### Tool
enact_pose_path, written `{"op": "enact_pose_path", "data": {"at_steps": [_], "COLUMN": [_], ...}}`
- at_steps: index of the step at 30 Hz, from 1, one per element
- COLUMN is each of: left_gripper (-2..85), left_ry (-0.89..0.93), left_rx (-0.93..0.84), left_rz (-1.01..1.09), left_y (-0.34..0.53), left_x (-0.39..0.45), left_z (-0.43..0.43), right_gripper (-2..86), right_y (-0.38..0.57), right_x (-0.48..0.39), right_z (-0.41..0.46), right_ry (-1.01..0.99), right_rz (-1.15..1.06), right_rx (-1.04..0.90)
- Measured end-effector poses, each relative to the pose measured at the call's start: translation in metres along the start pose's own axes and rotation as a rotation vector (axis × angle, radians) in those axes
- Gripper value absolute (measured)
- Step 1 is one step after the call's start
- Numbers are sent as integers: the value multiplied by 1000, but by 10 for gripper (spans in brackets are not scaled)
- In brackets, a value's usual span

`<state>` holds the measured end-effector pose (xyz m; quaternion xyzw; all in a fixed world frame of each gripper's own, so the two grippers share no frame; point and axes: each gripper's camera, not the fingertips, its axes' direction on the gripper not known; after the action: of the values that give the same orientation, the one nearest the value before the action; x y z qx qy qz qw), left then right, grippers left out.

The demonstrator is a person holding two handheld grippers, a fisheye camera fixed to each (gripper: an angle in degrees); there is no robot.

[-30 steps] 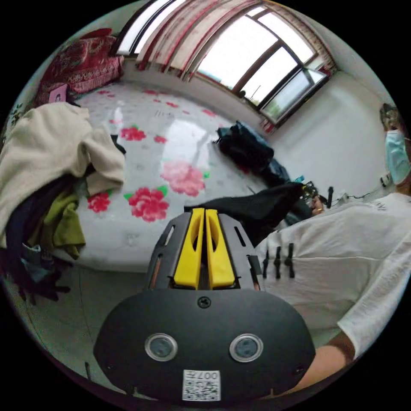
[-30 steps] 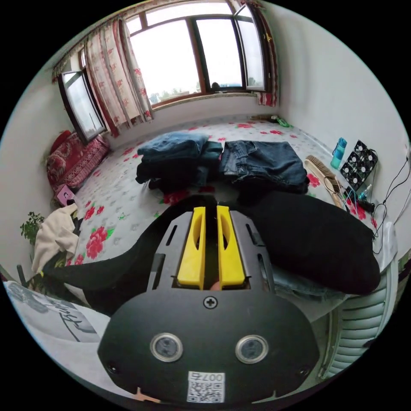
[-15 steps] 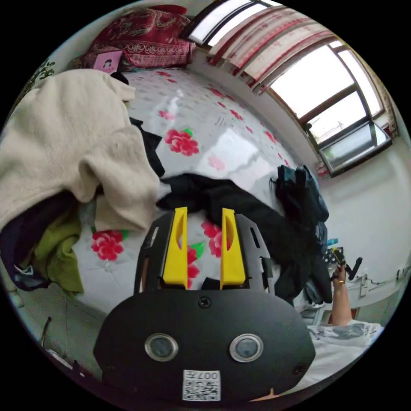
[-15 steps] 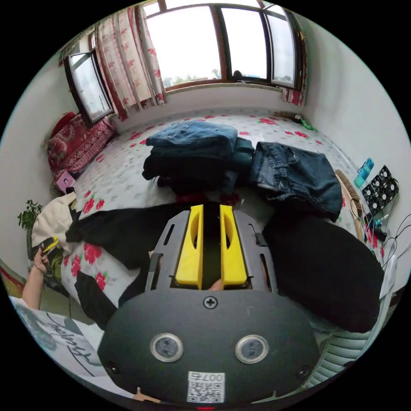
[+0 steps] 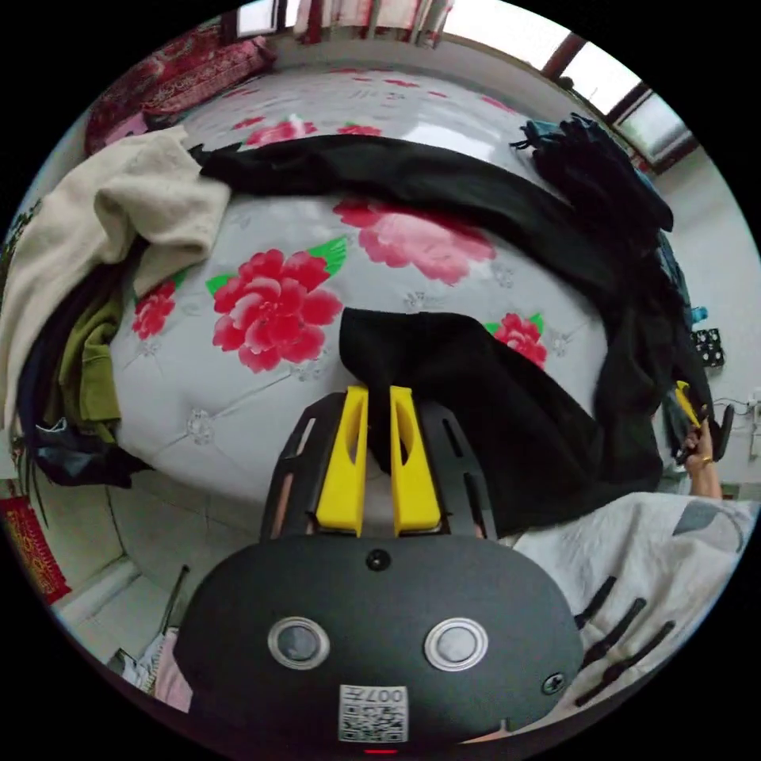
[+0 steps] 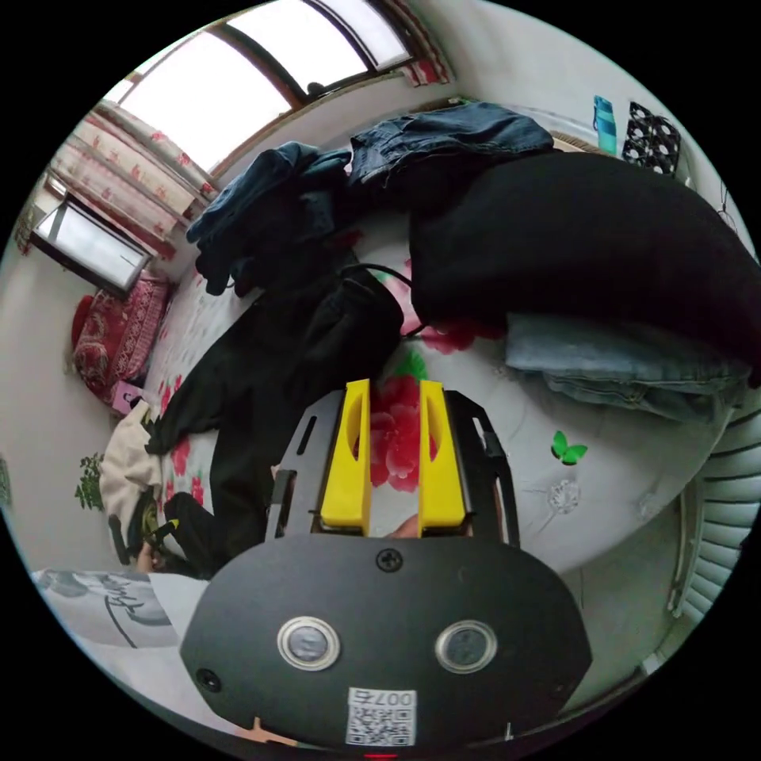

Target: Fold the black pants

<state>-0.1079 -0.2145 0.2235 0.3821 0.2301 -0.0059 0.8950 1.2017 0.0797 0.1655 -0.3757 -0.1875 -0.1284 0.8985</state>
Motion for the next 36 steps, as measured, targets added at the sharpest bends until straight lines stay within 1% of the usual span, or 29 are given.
{"op": "enact_pose_path", "data": {"at_steps": [1,2,4,5,7,9,11,13,15,18,21,23,24,27,29,32,33,34,35,36], "left_gripper": [45,44,42,42,43,43,44,44,44,45,45,45,45,45,45,45,45,45,45,45], "left_ry": [77,122,274,294,269,224,197,251,299,349,365,373,365,337,332,334,338,342,344,345], "left_rx": [-1,43,283,349,576,649,647,692,695,668,680,685,686,663,643,629,628,627,624,619], "left_rz": [-40,-67,-214,-249,-421,-551,-615,-685,-720,-732,-719,-705,-692,-678,-692,-722,-733,-744,-749,-757], "left_y": [-4,-2,27,39,100,147,180,213,223,222,217,214,213,209,210,214,216,218,219,221], "left_x": [-16,-26,-76,-90,-149,-187,-209,-220,-224,-223,-223,-224,-223,-219,-218,-216,-215,-214,-213,-212], "left_z": [-13,-27,-100,-120,-191,-223,-232,-230,-222,-211,-217,-223,-228,-231,-227,-219,-216,-213,-211,-210], "right_gripper": [71,73,76,77,79,81,83,84,84,75,53,26,19,13,21,51,57,67,75,78], "right_y": [-7,-14,-22,-25,-26,-24,-20,-18,-18,-26,-38,-51,-54,-69,-74,-69,-68,-65,-61,-58], "right_x": [3,7,10,11,12,14,20,25,29,27,31,31,29,1,-26,-32,-28,-17,-3,4], "right_z": [3,6,6,4,2,5,17,26,33,43,52,52,48,15,-15,-34,-32,-20,-4,3], "right_ry": [-25,-53,-91,-109,-124,-136,-149,-164,-214,-249,-309,-414,-419,-394,-385,-270,-247,-216,-218,-230], "right_rz": [16,41,62,63,56,50,57,85,109,110,130,145,134,-13,-150,-205,-200,-169,-125,-101], "right_rx": [17,17,24,43,60,51,14,-7,-13,-26,-40,-67,-61,9,72,146,138,79,-10,-49]}}
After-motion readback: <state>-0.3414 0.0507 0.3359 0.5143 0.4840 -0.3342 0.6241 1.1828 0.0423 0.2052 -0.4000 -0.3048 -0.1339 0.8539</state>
